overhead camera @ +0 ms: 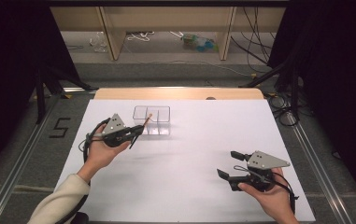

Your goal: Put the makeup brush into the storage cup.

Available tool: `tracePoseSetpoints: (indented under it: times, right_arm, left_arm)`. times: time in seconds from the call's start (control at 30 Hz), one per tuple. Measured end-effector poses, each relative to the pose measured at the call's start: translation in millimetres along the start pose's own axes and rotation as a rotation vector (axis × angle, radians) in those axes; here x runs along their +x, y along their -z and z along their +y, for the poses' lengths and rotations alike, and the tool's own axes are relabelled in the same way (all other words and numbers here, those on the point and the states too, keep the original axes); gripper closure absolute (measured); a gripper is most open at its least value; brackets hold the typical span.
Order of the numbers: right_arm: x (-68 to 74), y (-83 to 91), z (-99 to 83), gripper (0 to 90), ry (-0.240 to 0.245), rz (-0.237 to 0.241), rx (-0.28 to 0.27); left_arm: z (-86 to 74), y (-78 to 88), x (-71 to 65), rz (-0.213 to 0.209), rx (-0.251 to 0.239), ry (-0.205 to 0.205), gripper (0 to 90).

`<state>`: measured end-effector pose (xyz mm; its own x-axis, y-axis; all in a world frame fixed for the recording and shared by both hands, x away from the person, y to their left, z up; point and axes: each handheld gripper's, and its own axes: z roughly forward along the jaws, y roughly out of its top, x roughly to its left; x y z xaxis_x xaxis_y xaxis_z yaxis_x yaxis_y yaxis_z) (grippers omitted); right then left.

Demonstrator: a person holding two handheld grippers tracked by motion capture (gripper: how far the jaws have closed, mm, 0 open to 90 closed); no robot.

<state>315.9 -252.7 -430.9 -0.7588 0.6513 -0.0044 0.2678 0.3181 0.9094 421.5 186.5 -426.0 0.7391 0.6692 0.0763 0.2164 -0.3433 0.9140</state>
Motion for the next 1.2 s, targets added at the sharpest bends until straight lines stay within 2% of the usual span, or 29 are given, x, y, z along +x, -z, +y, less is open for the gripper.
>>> tracePoseSetpoints:
  times: [0.43,0.47,0.5,0.67,0.73,0.83,0.9,1.0,1.03,1.07,1.2]
  right_arm:
    - [-1.3,-0.6,-0.2,20.6,-0.005,0.009,-0.030]
    - [-1.3,-2.2,-0.7,20.5,-0.014,0.018,-0.051]
    - [-1.8,0.2,-0.2,20.5,-0.021,0.019,-0.030]
    - [-2.2,0.5,-0.2,20.6,-0.029,0.017,-0.041]
    - [-1.2,1.1,-0.3,20.6,-0.045,0.024,-0.023]
    - [-2.1,0.9,-0.2,20.6,-0.030,0.018,-0.035]
    - [-1.7,1.1,0.1,20.6,-0.038,0.019,-0.037]
    - [-2.2,0.7,-0.2,20.5,-0.030,0.017,-0.036]
    - [-1.3,1.1,-0.2,20.5,-0.046,0.023,-0.023]
    - [-2.4,-0.8,-0.7,20.6,-0.031,0.020,-0.054]
    - [-2.4,-0.7,-0.7,20.5,-0.032,0.020,-0.054]
  left_arm:
    - [1.5,-0.5,0.1,0.006,-0.018,0.012,83.2]
    - [1.6,-0.6,0.3,0.007,-0.020,0.013,83.2]
    - [1.6,-0.8,0.4,0.007,-0.021,0.014,83.2]
    - [3.4,-1.1,0.7,0.013,-0.027,0.016,83.2]
    - [4.2,-1.4,1.1,0.020,-0.035,0.019,83.2]
    - [4.9,-2.4,0.7,0.017,-0.040,0.025,83.1]
    - [5.3,-3.1,0.3,0.020,-0.046,0.028,83.1]
    - [6.2,-3.1,1.4,0.025,-0.050,0.015,83.2]
    - [6.4,-3.2,1.3,0.028,-0.054,0.023,83.2]
    - [6.6,-3.3,1.6,0.029,-0.057,0.027,83.2]
    - [7.6,-3.7,2.1,0.033,-0.063,0.030,83.2]
